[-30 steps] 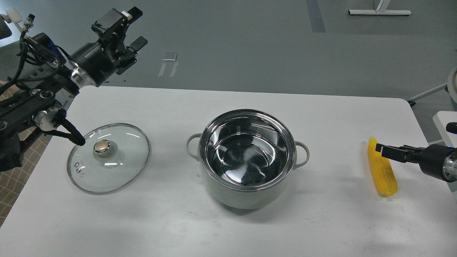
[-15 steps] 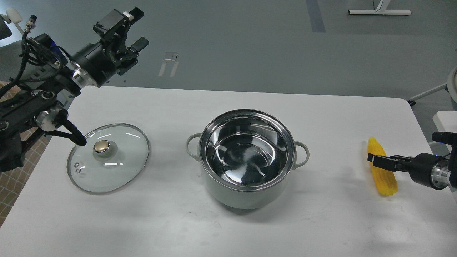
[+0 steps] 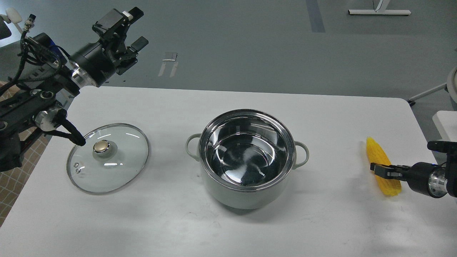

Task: Open pot and put corn in
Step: 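Reach the right gripper down and grasp the yellow corn cob, then lift the corn cob and carry it over the open pot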

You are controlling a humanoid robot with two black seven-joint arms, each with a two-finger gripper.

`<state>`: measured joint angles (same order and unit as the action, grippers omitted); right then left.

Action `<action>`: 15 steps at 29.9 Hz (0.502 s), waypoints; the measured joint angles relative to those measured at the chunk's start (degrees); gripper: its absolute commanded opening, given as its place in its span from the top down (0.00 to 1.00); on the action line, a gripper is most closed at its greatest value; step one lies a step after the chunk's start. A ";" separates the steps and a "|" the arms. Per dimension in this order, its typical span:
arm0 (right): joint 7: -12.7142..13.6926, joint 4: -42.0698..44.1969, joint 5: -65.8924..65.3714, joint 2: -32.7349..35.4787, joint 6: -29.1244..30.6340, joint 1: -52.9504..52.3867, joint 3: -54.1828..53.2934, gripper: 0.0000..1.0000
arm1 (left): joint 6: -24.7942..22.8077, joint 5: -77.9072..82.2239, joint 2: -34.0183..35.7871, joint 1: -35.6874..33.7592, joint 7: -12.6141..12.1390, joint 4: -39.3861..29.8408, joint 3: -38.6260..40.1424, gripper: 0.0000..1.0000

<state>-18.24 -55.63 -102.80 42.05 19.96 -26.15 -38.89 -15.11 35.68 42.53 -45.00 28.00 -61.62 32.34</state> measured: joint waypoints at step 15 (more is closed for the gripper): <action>-0.15 -10.54 1.80 7.06 2.97 -15.83 -2.63 1.00 | -0.03 0.00 0.34 0.00 0.00 -0.43 -0.06 0.04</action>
<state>-18.39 -66.17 -101.00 49.11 22.93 -41.97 -41.51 -15.15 35.69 42.88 -45.00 28.00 -62.04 32.28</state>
